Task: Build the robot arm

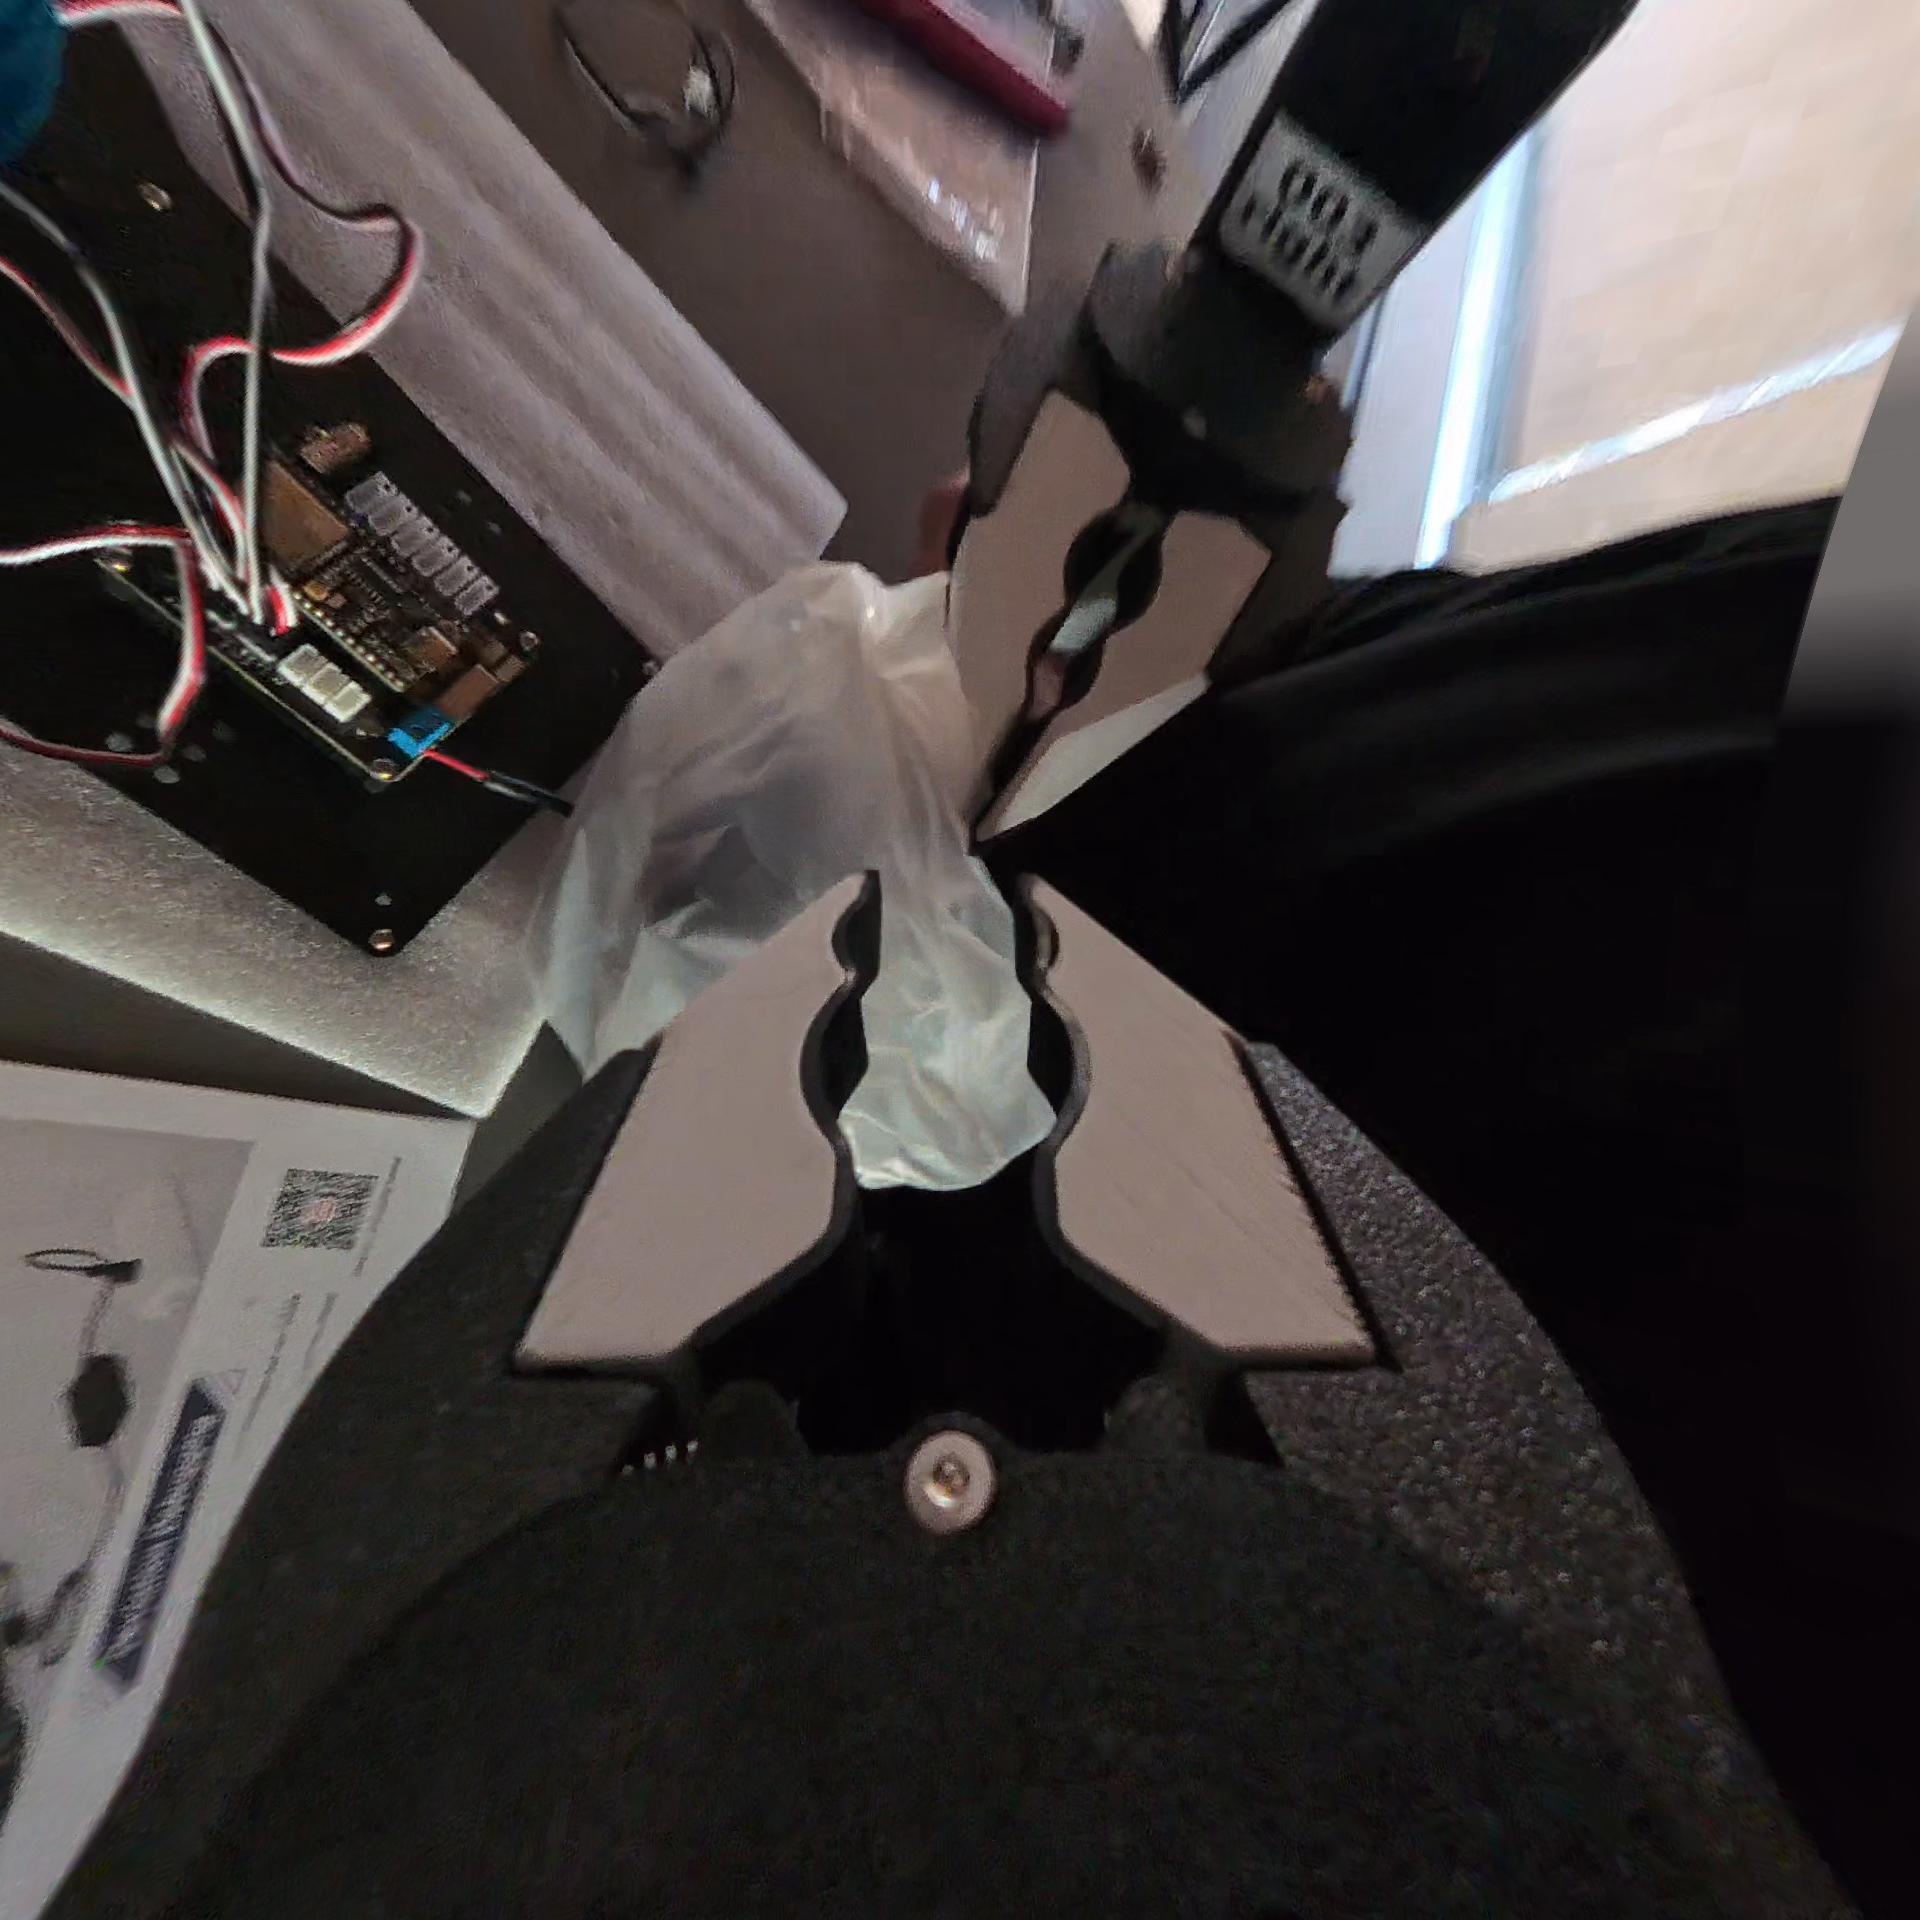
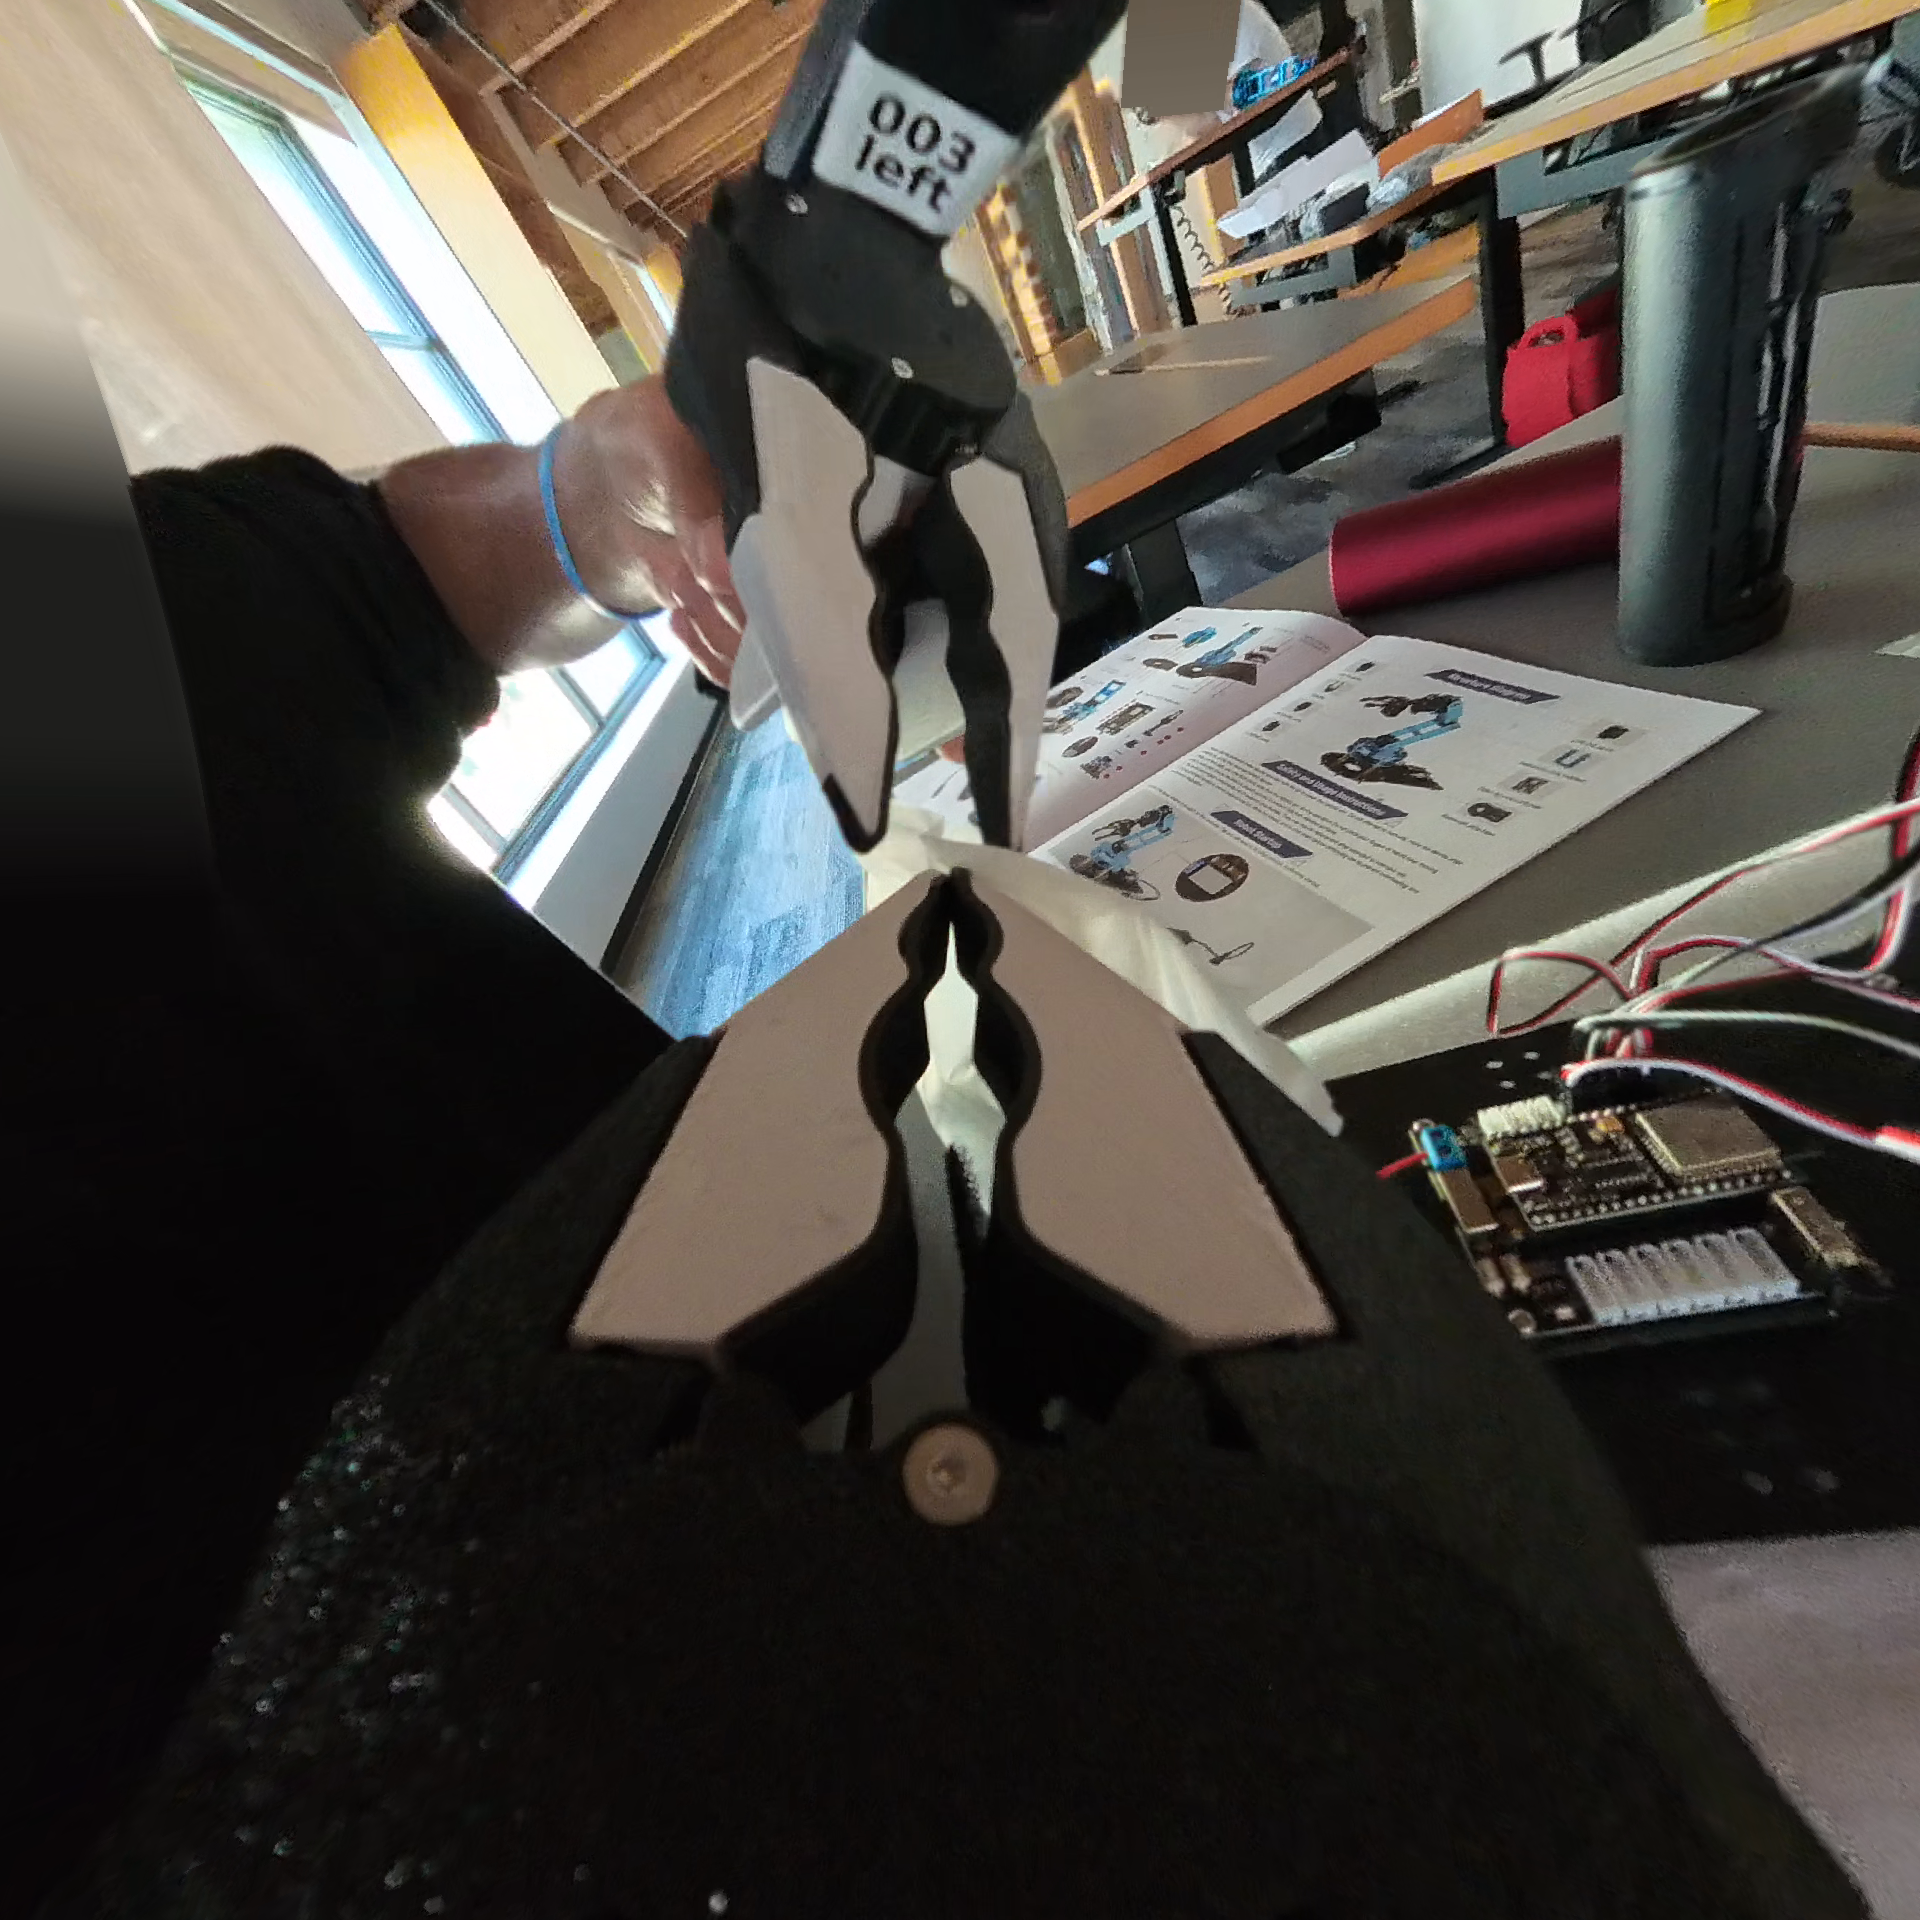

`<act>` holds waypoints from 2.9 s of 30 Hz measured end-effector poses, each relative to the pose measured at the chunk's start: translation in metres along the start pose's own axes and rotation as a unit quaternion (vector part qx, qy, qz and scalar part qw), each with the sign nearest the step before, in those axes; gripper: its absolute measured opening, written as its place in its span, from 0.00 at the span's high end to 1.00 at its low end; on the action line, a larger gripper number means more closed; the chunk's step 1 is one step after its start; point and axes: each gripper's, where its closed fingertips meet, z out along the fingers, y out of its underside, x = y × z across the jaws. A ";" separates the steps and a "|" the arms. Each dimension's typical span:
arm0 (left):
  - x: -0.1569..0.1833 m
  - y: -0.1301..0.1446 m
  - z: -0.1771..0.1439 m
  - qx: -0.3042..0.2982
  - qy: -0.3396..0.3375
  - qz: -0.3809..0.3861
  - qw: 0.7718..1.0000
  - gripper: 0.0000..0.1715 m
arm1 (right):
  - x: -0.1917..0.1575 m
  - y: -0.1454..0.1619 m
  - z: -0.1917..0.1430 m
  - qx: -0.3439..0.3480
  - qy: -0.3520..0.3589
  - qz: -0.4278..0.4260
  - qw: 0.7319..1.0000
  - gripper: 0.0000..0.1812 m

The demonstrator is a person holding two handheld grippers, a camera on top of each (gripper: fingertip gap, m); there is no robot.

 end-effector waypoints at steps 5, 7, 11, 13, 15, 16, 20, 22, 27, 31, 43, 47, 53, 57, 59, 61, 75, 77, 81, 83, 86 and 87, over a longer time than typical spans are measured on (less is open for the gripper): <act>-0.002 0.005 0.012 -0.059 -0.051 0.055 0.995 1.00 | -0.005 0.005 -0.012 0.000 -0.006 -0.012 1.000 1.00; -0.005 0.003 0.012 -0.068 -0.091 0.094 0.989 1.00 | -0.005 0.008 -0.013 0.000 -0.001 -0.016 1.000 1.00; 0.002 -0.004 0.013 -0.063 -0.143 0.153 0.976 1.00 | -0.005 0.011 -0.022 0.025 -0.020 0.067 0.997 1.00; 0.007 -0.004 0.015 -0.058 -0.143 0.146 0.977 1.00 | -0.006 0.014 -0.023 0.041 -0.039 0.155 0.986 1.00; 0.012 -0.005 0.017 -0.044 -0.129 0.124 0.983 1.00 | -0.008 0.016 -0.025 0.071 -0.042 0.206 0.975 1.00; 0.013 -0.006 0.017 -0.035 -0.125 0.117 0.985 1.00 | -0.009 0.019 -0.026 0.078 -0.040 0.227 0.970 0.97; 0.018 -0.004 0.021 -0.008 -0.093 0.088 0.992 1.00 | -0.017 0.020 -0.026 0.131 -0.062 0.312 0.939 0.81; 0.023 0.000 0.027 -0.003 -0.066 0.073 0.995 1.00 | -0.013 0.015 -0.029 0.167 -0.076 0.348 0.919 0.82; 0.031 0.004 0.040 0.000 -0.036 0.066 0.997 1.00 | -0.015 0.018 -0.032 0.192 -0.088 0.370 0.905 0.93; 0.033 0.002 0.044 0.008 -0.007 0.035 0.999 1.00 | -0.016 0.019 -0.038 0.200 -0.069 0.347 0.914 0.93; 0.026 -0.002 0.043 0.014 -0.060 0.081 0.995 1.00 | -0.013 0.027 -0.039 0.174 0.000 0.262 0.949 1.00; 0.012 -0.007 0.039 0.002 -0.184 0.210 0.960 1.00 | -0.009 0.033 -0.038 0.149 0.039 0.244 0.957 1.00; -0.008 -0.039 -0.002 0.079 -0.275 0.223 0.932 1.00 | -0.017 0.060 -0.035 0.126 0.025 0.287 0.949 1.00; 0.007 -0.030 0.004 0.064 -0.272 0.255 0.925 1.00 | -0.028 0.062 -0.027 0.087 0.054 0.224 0.969 1.00; 0.013 -0.025 0.005 0.057 -0.269 0.262 0.925 1.00 | -0.032 0.068 -0.027 0.046 0.077 0.192 0.977 1.00; 0.016 -0.016 0.009 0.047 -0.260 0.256 0.930 1.00 | -0.042 0.075 -0.029 -0.008 0.086 0.145 0.986 1.00; 0.040 -0.016 0.040 0.049 -0.134 0.167 0.975 1.00 | -0.027 0.078 -0.037 -0.247 0.164 -0.352 0.888 0.94; 0.028 -0.027 0.036 0.062 -0.171 0.187 0.965 1.00 | -0.055 0.099 -0.038 -0.257 0.078 -0.294 0.917 1.00; 0.023 -0.027 0.043 0.065 -0.150 0.179 0.970 1.00 | -0.076 0.102 -0.049 -0.227 0.008 -0.212 0.950 1.00; 0.029 -0.026 0.044 0.072 -0.134 0.197 0.969 1.00 | -0.073 0.097 -0.051 -0.211 0.017 -0.216 0.953 1.00; 0.038 -0.018 0.045 0.077 -0.096 0.198 0.972 1.00 | -0.073 0.081 -0.059 -0.180 0.013 -0.217 0.959 0.91; 0.041 -0.015 0.046 0.078 -0.083 0.193 0.975 1.00 | -0.071 0.067 -0.064 -0.160 0.019 -0.211 0.964 0.89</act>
